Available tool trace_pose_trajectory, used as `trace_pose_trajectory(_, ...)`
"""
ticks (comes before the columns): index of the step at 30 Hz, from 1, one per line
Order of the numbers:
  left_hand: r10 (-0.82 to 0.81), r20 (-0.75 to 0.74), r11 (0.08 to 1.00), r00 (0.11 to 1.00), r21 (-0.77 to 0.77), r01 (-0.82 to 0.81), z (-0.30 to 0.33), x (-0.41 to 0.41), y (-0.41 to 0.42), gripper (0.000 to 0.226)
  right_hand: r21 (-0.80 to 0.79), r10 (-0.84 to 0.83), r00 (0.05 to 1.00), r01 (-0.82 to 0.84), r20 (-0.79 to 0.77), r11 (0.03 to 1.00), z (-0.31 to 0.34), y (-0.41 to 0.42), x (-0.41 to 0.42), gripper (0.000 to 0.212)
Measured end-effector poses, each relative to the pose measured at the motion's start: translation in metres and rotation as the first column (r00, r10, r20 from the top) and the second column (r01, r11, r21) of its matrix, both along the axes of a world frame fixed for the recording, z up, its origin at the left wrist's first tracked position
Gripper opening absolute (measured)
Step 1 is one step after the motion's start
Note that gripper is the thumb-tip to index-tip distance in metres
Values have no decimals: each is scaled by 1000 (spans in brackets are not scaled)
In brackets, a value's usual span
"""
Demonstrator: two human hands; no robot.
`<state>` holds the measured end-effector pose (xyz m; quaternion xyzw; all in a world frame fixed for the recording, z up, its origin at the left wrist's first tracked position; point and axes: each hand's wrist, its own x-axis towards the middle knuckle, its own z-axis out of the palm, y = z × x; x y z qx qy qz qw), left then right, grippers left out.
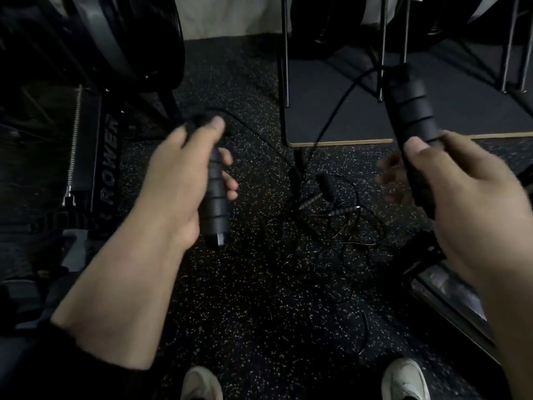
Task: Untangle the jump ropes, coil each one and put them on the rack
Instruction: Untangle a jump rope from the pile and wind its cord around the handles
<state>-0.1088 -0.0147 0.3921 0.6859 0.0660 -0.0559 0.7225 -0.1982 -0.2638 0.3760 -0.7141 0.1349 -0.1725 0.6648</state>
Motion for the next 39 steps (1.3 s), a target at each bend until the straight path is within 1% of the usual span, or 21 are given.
trace_pose_trajectory(4,-176,-37,984,984,22,177,28,-29,-6,22,-43,155,985,-158,-76,986,23,27,-19,10)
trace_pose_trajectory(8,-297,-85,950,951,-124,285,59,-55,-15,21,-119,247,959,-263,-136,957,55,51,-44,12)
trace_pose_trajectory(11,-327,-51,925,944,-224,308,88,-77,-22,37,-305,265,956,-291,-124,907,90,65,-61,13)
trace_pose_trajectory(13,-298,-20,912,954,-301,278,111,-89,-24,37,-428,313,945,-324,-99,844,115,73,-73,19)
trace_pose_trajectory(14,-292,-17,904,956,-331,270,123,-92,-24,34,-434,345,936,-341,-72,834,127,76,-79,24)
trace_pose_trajectory(15,-291,-16,894,957,-361,266,136,-96,-23,29,-371,352,936,-336,-27,865,139,79,-86,27)
trace_pose_trajectory(16,-288,-19,883,957,-392,258,151,-99,-22,25,-265,306,952,-287,30,920,147,81,-92,31)
trace_pose_trajectory(18,-258,-26,867,966,-447,219,181,-104,-19,20,-37,98,989,-95,109,995,151,80,-101,34)
trace_pose_trajectory(19,-237,-24,863,971,-465,199,195,-108,-19,17,-52,39,994,-33,105,998,146,79,-104,30)
trace_pose_trajectory(20,-223,-19,858,975,-478,187,209,-112,-19,15,-145,47,998,-40,42,989,136,80,-107,30)
trace_pose_trajectory(22,-236,-7,843,972,-498,201,236,-122,-22,11,-290,190,961,-244,-201,925,105,89,-114,63)
trace_pose_trajectory(23,-258,-3,832,966,-509,221,248,-128,-25,8,-273,250,923,-331,-294,903,89,97,-116,82)
trace_pose_trajectory(25,-308,5,817,951,-512,267,266,-140,-29,10,-204,291,887,-379,-358,903,66,122,-113,109)
trace_pose_trajectory(26,-328,14,813,945,-506,289,273,-146,-32,15,-194,300,888,-381,-348,904,57,133,-109,115)
trace_pose_trajectory(27,-350,33,803,936,-503,318,278,-153,-35,20,-188,315,889,-390,-333,901,49,143,-103,115)
trace_pose_trajectory(28,-370,59,789,927,-507,347,283,-159,-38,23,-165,340,884,-406,-320,899,43,150,-97,105)
trace_pose_trajectory(31,-384,93,756,918,-540,371,292,-158,-40,23,-127,348,878,-406,-329,905,34,163,-81,37)
trace_pose_trajectory(32,-374,90,750,923,-557,358,293,-151,-37,20,-113,332,890,-382,-314,917,31,162,-79,31)
trace_pose_trajectory(34,-326,70,758,943,-577,304,288,-128,-28,13,32,346,900,-350,-265,936,28,153,-77,37)
trace_pose_trajectory(37,-196,-74,819,978,-560,122,260,-87,-16,20,249,359,924,-320,-132,914,44,135,-77,32)
trace_pose_trajectory(39,-169,-150,826,974,-561,57,231,-68,-12,13,344,333,942,-297,-49,891,61,125,-74,29)
